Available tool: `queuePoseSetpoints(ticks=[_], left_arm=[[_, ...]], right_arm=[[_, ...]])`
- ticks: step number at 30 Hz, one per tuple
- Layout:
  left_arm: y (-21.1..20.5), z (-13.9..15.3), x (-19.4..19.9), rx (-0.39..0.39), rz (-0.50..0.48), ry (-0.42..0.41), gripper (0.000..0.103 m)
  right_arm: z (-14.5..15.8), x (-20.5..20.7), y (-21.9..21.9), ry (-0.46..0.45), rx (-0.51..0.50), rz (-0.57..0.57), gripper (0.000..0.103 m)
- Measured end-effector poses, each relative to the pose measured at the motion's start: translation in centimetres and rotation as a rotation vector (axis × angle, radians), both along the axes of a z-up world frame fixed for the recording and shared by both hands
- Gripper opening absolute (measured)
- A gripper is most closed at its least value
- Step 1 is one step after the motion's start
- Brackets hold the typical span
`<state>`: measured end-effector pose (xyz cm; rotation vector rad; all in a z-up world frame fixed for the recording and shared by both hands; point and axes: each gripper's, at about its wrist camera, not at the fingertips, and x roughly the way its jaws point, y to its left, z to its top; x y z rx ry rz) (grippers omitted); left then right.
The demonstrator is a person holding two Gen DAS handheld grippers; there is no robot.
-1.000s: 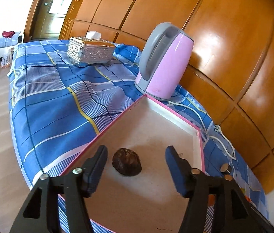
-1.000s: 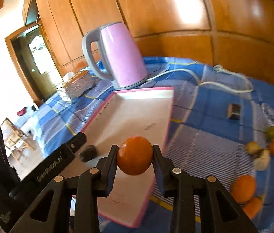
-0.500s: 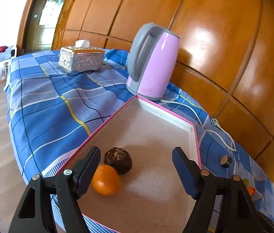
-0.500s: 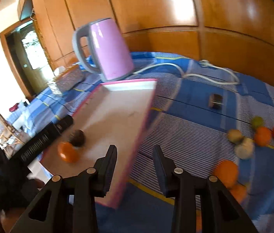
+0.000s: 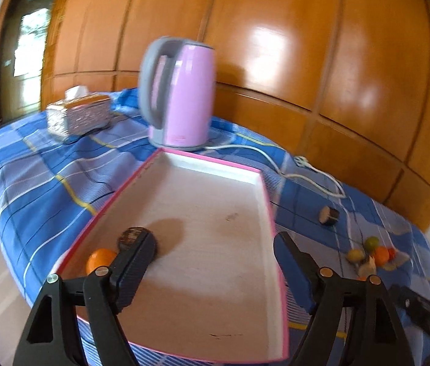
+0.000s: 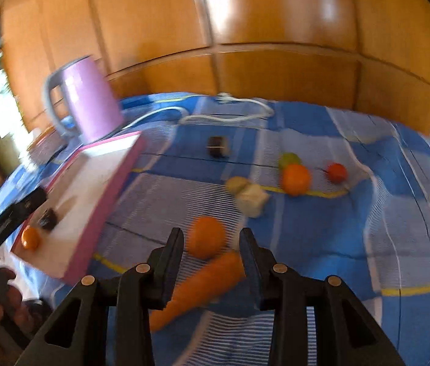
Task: Organize fruits
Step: 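Grasp the carrot with the left gripper while the right gripper approaches another orange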
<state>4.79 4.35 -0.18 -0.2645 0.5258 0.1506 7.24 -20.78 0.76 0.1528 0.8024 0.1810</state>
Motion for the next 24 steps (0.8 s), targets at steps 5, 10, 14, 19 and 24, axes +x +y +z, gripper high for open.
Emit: queuePoseSetpoints(ticks=[5,10,14,19,24], left_arm=[[-2.6,0.0,0.1,0.055,-0.127,0.005,0.081],[-5.3,-0.2,-0.2,0.108,-0.246,0.015,0.081],[-7.3,-0.5,-0.2,0.100,-0.389,0.032,0.079],[-10.5,-1.3,0.2,0.114,-0.573,0.075,0.063],[-13.6,-2.4,0.7,0.158,-0.712,0.139,0.041]], right_arm=[[-1.4,0.5,-3.8,0.071,0.129,-0.155,0.038],[-2.3,0.7,-5.4,0.120,0.207,-0.224,0.038],[-2.6,0.9,-5.4,0.131,0.206,-0.228,0.038],[-2.7,0.8,-5.6,0.131,0.213,-0.235,0.038],[-2.8,0.7,-6.3,0.123,0.241,-0.260,0.038]])
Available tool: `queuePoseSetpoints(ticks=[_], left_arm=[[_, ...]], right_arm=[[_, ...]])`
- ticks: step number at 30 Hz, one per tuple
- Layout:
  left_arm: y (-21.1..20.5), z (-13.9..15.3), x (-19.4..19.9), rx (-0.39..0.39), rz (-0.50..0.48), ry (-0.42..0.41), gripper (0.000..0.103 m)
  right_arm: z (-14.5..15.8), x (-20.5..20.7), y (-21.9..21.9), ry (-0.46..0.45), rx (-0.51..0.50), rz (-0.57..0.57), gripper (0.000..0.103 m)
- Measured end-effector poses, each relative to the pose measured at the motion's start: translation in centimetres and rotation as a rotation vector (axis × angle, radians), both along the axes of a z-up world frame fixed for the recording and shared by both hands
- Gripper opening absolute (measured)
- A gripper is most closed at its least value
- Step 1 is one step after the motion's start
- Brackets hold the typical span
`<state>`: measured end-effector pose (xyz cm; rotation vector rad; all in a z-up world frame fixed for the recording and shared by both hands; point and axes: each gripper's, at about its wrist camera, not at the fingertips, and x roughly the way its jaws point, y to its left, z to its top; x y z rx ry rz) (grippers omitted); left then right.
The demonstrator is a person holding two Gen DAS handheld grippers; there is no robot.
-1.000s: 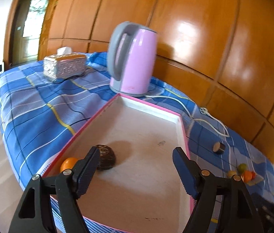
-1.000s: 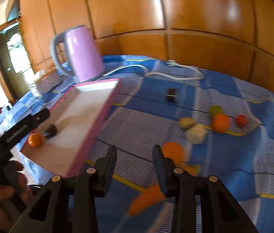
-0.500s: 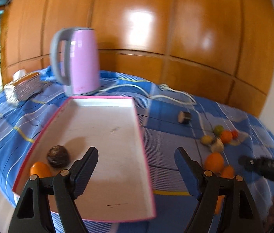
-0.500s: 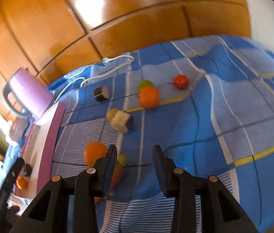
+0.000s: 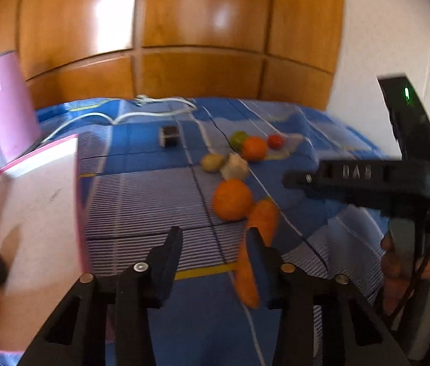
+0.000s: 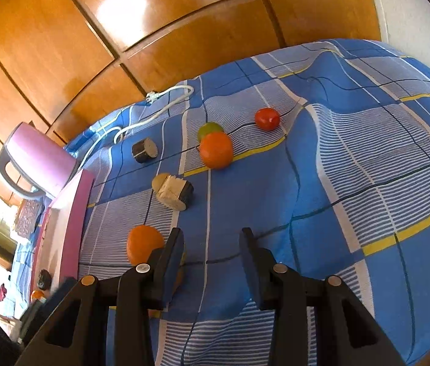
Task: Organize fruits
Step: 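Grasp the carrot with the left gripper while the right gripper approaches another orange, then hold the carrot in the left gripper while the right gripper grasps the orange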
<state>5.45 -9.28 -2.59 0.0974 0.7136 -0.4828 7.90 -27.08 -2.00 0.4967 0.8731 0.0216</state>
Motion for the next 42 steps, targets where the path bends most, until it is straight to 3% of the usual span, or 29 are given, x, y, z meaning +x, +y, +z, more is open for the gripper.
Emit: queuePoseSetpoints(ticks=[11,17,20,23,30,35,38,42], left_arm=[[-4.5,-1.4,2.2,0.061,-0.143,0.060,0.041],[-5.4,-2.4,3.4,0.078,-0.125,0.072,0.041],[-5.4,-2.4,3.2,0.077,-0.125,0.060,0.030],[-5.1,-2.2,2.7,0.081,-0.115,0.053,0.030],[-3.1,-2.0,1.5,0.057,-0.045,0.086,0.030],[-2.0,-2.2,0.6,0.069,0.061,0.033,0.030],[-1.6,-2.5,0.8,0.092,0.112,-0.012,0.030],[-0.5,-2.8,1.8,0.056,0.176,-0.006,0.032]], right_arm=[[-0.2,0.4,-0.3,0.010,0.022,-0.019,0.038],[-0.5,0.7,0.0,0.024,0.021,-0.014,0.038],[-0.7,1.0,0.1,0.029,0.018,-0.008,0.038],[-0.9,1.3,0.1,0.040,0.024,-0.009,0.038],[-1.2,1.4,0.1,0.056,0.026,0.000,0.038],[-1.3,1.6,0.5,0.066,0.004,0.019,0.039],[-1.5,1.5,0.0,0.063,0.039,0.014,0.039],[-2.0,1.5,-0.8,0.045,0.128,-0.007,0.039]])
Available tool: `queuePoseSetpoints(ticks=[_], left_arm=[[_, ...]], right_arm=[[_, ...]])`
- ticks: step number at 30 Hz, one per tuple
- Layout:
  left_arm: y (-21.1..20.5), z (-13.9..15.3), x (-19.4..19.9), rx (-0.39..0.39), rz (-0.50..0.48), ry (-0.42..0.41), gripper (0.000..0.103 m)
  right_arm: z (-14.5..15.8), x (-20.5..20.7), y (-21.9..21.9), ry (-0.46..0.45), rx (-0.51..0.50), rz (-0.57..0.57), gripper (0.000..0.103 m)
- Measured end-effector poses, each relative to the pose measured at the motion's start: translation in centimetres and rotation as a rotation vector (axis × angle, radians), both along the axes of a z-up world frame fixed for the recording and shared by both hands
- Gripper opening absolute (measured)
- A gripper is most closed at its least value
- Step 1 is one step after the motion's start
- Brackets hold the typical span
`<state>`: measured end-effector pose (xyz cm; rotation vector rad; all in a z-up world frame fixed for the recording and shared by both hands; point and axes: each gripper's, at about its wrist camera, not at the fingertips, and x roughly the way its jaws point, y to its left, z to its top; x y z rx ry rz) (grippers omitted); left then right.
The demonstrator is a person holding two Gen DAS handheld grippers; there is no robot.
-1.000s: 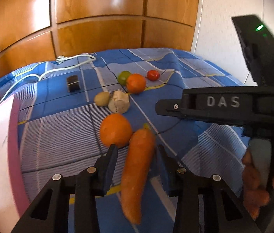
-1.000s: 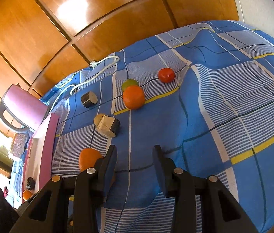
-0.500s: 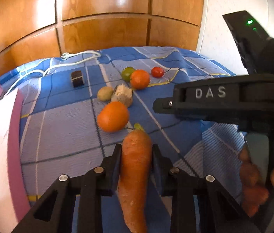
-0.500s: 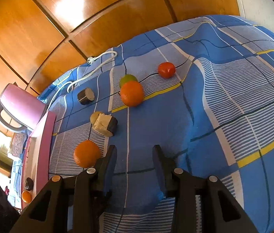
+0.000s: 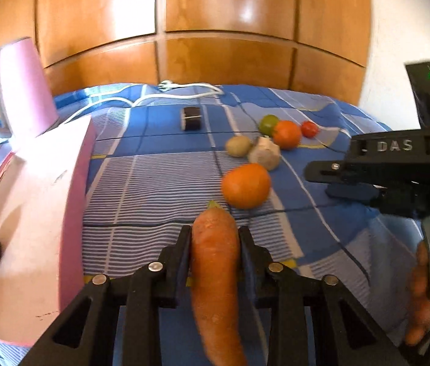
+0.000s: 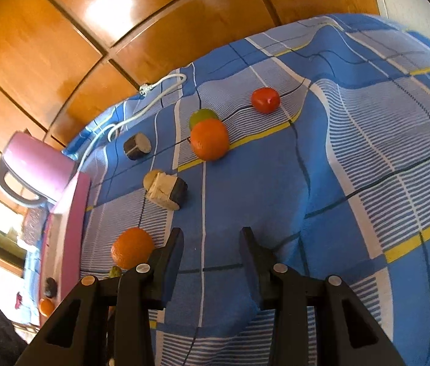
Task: Organize fruits
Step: 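Hold the carrot in the left gripper while the right gripper grasps the orange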
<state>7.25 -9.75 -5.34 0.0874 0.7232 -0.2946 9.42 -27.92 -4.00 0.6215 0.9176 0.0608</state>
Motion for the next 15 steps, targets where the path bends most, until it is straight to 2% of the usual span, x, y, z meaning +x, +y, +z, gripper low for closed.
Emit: queuePoseSetpoints(ticks=[3,6,9,15], left_arm=[[0.2,0.0,0.1,-0.006,0.017,0.000,0.033],[0.5,-0.2,0.4,-0.030,0.043,0.006,0.033],[0.5,-0.1,0.3,-0.034,0.043,0.013,0.033],[0.4,-0.2,0.4,-0.042,0.051,0.018,0.033]], right_arm=[[0.1,0.1,-0.2,0.009,0.044,0.019,0.039],[0.5,0.0,0.2,-0.003,0.037,0.038,0.039],[1.7,-0.3,1.9,-0.078,-0.010,0.109,0.039],[2.3,0.2,5.6,-0.121,-0.124,0.234,0.039]])
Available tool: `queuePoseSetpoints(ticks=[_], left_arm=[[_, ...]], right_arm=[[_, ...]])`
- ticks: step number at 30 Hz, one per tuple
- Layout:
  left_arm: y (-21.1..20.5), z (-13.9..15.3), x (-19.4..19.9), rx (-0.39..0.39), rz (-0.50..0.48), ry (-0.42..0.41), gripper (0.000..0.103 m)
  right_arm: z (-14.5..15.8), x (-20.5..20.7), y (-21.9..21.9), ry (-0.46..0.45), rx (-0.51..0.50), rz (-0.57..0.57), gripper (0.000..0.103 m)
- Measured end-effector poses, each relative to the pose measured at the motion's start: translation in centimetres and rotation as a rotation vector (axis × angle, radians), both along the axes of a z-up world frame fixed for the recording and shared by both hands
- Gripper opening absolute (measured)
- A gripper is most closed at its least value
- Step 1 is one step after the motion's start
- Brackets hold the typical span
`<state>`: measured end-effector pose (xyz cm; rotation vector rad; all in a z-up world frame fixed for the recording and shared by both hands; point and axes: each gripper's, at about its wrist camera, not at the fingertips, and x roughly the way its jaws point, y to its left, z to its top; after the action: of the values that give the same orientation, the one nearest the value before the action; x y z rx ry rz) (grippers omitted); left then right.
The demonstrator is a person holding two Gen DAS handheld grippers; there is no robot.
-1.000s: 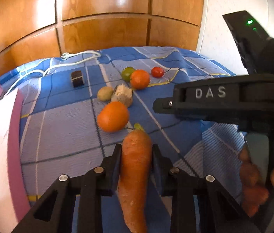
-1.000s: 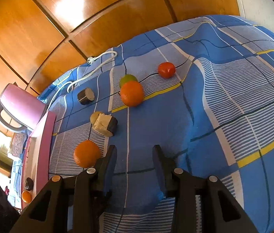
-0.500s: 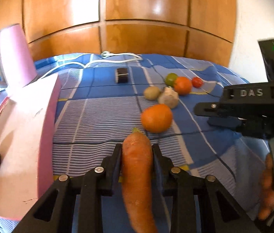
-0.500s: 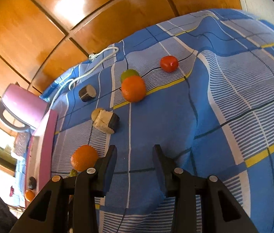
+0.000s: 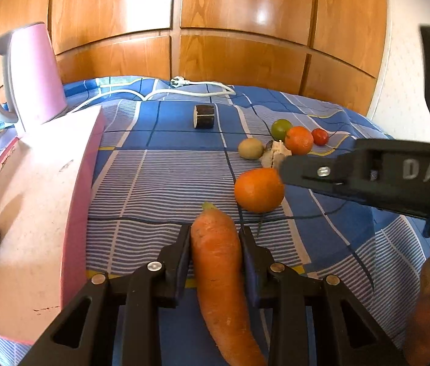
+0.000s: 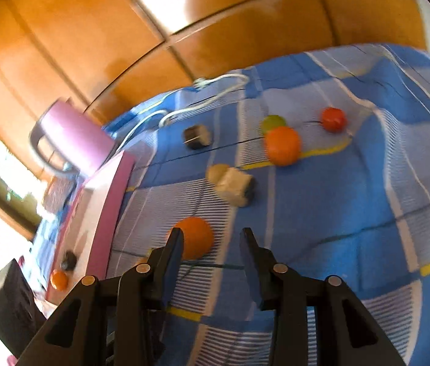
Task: Organize fruits
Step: 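Hold the carrot in the left gripper while the right gripper grasps the orange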
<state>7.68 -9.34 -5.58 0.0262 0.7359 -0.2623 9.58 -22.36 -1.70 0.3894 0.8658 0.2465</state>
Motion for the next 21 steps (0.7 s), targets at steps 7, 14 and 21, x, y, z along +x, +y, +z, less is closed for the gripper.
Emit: queuePoseSetpoints(ticks=[7,14,21], left_arm=[[-0.2,-0.1,0.1,0.002,0.009,-0.002,0.033],[-0.2,0.0,0.4,-0.001,0.025,-0.001,0.033],[-0.2,0.0,0.5,0.006,0.024,-0.007,0.032]], right_arm=[[-0.6,2.1,2.9,-0.007,-0.074,0.082,0.038],[-1.3,2.3,4.5,-0.005,-0.103,0.152,0.038],[-1.0,2.2,3.7,-0.014,-0.101,0.116,0.037]])
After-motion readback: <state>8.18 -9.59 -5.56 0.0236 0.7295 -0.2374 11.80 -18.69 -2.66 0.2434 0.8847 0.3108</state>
